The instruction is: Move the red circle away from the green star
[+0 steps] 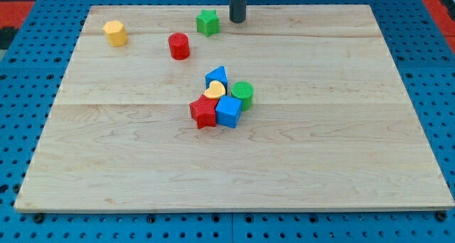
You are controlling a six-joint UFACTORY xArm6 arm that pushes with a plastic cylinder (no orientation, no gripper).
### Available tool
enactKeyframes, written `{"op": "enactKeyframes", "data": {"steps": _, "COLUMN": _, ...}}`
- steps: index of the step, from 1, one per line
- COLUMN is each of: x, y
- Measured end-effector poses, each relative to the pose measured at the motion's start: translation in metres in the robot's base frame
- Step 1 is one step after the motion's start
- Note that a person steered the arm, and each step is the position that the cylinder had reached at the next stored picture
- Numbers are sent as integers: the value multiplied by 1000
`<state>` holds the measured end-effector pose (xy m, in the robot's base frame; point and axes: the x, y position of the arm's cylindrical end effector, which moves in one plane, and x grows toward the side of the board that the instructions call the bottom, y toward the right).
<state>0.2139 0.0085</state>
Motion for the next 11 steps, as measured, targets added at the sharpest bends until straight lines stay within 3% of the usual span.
{"op": "enactKeyframes", "data": {"steps": 1, "x": 32, "y": -56}}
{"op": "enactKeyframes", "data": {"steps": 2, "x": 98, "y": -46}}
{"op": "enactKeyframes", "data": {"steps": 3, "x": 77, "y": -28}}
{"op": "enactKeyframes", "data": {"steps": 4, "x": 50, "y": -72}}
{"op": "enactKeyframes", "data": {"steps": 5, "x": 86, "y": -109}}
{"op": "enactKeyframes", "data": {"steps": 6, "x": 138, "y": -108}}
{"op": "enactKeyframes", "data": {"steps": 7, "x": 156, "y": -113}}
{"op": "enactKeyframes", "data": {"steps": 8, "x": 180, "y": -161}}
{"op": "enactKeyframes", "data": {"steps": 10, "x": 184, "y": -80}}
{"op": "enactKeyframes", "data": {"steps": 11, "x": 184, "y": -95}}
